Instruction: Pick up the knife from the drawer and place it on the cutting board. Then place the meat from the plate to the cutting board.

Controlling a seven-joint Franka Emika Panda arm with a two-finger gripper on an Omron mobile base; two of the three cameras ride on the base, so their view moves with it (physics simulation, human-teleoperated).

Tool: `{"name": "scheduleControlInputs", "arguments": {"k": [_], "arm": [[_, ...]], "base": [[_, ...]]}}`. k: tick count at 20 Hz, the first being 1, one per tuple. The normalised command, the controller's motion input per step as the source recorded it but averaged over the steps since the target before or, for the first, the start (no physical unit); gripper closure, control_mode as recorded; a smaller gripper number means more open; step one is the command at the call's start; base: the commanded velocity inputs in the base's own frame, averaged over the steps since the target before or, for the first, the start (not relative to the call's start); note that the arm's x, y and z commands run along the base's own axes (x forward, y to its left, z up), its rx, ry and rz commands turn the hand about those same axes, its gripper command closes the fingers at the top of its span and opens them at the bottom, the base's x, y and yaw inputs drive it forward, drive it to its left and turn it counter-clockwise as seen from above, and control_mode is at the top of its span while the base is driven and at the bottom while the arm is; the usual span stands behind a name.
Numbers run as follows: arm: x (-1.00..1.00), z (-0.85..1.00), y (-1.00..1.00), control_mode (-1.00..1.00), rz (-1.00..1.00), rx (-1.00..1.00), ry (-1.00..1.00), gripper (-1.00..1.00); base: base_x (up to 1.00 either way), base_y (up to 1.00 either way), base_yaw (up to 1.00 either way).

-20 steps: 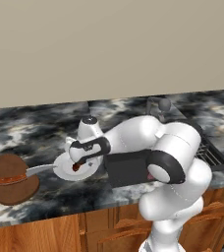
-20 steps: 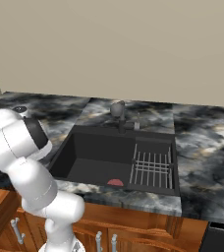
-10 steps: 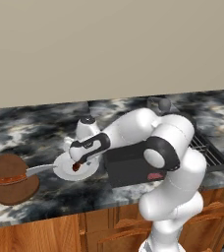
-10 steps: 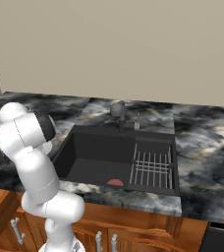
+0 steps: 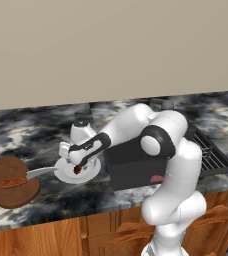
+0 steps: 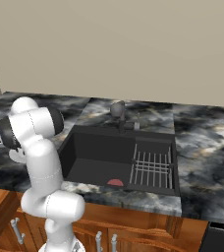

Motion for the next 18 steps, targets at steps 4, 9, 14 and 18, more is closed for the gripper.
{"name": "scheduleControlInputs", "arguments": {"k": [4,9,14,18], "arm": [[0.12,-0.2,0.23,-1.0,0.0,-0.03,0.06,-1.0],[0.07,-0.21,0.25,-1.0,0.0,-0.03,0.04,1.0],[0.0,-0.02,0.11,-1.0,0.0,0.0,0.0,1.0],[-0.01,0.0,0.01,-1.0,0.0,0.0,0.0,1.0]], "base": [[0.0,0.0,0.0],[0.0,0.0,0.0],[0.0,0.0,0.0],[0.0,0.0,0.0]]}}
